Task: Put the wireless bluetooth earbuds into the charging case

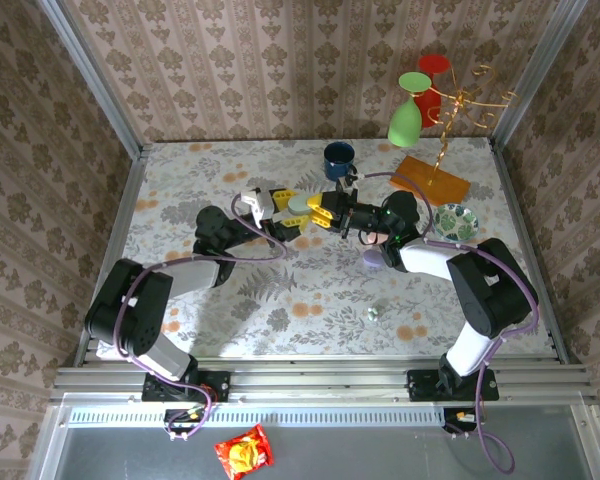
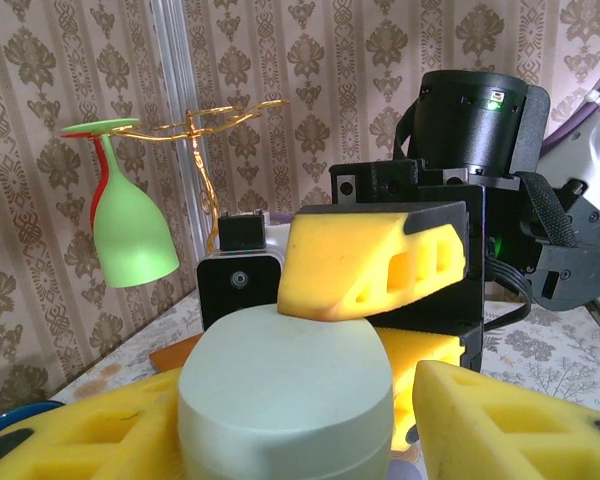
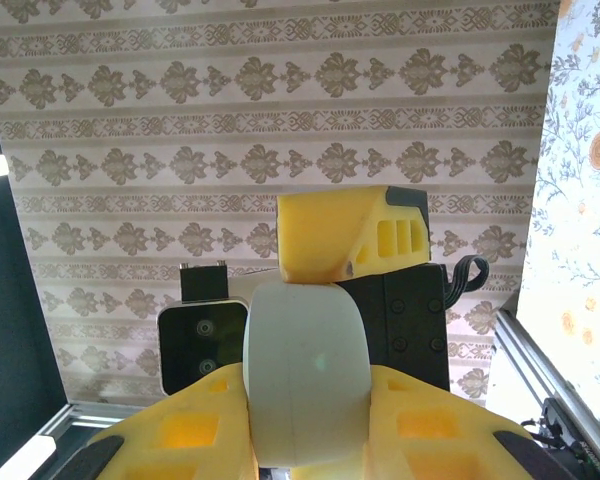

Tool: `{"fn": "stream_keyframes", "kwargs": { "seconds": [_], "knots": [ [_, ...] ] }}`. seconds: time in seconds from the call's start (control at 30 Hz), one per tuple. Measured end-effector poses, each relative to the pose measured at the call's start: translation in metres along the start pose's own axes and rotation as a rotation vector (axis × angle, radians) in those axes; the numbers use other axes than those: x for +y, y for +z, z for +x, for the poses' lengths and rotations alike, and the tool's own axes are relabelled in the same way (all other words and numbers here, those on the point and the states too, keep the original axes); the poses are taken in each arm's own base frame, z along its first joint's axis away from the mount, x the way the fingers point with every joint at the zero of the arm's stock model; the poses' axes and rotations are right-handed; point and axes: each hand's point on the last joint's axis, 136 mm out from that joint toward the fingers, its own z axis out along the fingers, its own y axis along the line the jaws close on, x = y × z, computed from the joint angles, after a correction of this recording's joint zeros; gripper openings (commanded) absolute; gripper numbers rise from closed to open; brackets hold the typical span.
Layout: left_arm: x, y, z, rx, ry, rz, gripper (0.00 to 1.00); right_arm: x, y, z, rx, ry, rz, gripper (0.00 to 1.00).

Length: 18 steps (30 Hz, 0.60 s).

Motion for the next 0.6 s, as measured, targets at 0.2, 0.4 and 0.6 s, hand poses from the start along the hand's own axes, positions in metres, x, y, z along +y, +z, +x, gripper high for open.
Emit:
{"fn": "stream_keyframes", "kwargs": {
  "seconds": [0.2, 0.4, 0.6],
  "knots": [
    [-0.001, 0.0003, 0.0033, 0.006, -0.006, 0.009, 0.54, -0.0003, 0.0001, 0.0012, 0.007, 0.003, 0.002, 0.09],
    [-0.0001, 0.0003, 0.0039, 0.007, -0.007, 0.007, 0.44, -0.0006, 0.0001, 0.0035, 0.02, 0.002, 0.004, 0.08],
    [0.0001, 0.0003, 0.0036, 0.007, -0.005, 0.008, 0.39, 0.0005, 0.0002, 0.0035, 0.021, 0.002, 0.001, 0.09]
  ]
}}
